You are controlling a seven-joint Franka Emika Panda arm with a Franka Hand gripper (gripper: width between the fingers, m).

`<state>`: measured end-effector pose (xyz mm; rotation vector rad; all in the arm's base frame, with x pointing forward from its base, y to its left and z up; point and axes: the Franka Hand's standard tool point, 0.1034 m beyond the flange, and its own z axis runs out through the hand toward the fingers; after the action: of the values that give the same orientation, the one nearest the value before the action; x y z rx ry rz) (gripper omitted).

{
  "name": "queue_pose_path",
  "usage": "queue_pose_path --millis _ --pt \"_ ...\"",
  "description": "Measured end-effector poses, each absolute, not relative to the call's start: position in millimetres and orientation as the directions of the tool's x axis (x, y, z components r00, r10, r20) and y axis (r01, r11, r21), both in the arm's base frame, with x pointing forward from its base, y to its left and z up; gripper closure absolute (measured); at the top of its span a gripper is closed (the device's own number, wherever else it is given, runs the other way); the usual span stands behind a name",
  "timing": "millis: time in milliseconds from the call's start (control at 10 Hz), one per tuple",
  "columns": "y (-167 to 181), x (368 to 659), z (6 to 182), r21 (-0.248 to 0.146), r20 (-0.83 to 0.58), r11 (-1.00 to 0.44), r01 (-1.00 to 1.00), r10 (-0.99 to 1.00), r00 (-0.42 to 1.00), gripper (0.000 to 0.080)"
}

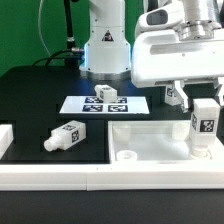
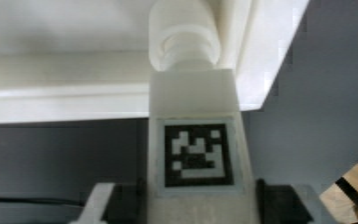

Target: Assemble one leg

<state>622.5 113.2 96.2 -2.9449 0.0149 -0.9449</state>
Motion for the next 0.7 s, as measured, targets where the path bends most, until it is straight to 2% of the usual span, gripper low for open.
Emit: queue_pose_path --millis 300,700 --pt "110.9 619.3 84.9 -0.044 0.573 -0.999 0.001 -0.024 0.819 0.0514" --pt "109.7 620.3 84.5 -0.042 0.583 -0.999 0.000 -0.025 0.812 0.0514"
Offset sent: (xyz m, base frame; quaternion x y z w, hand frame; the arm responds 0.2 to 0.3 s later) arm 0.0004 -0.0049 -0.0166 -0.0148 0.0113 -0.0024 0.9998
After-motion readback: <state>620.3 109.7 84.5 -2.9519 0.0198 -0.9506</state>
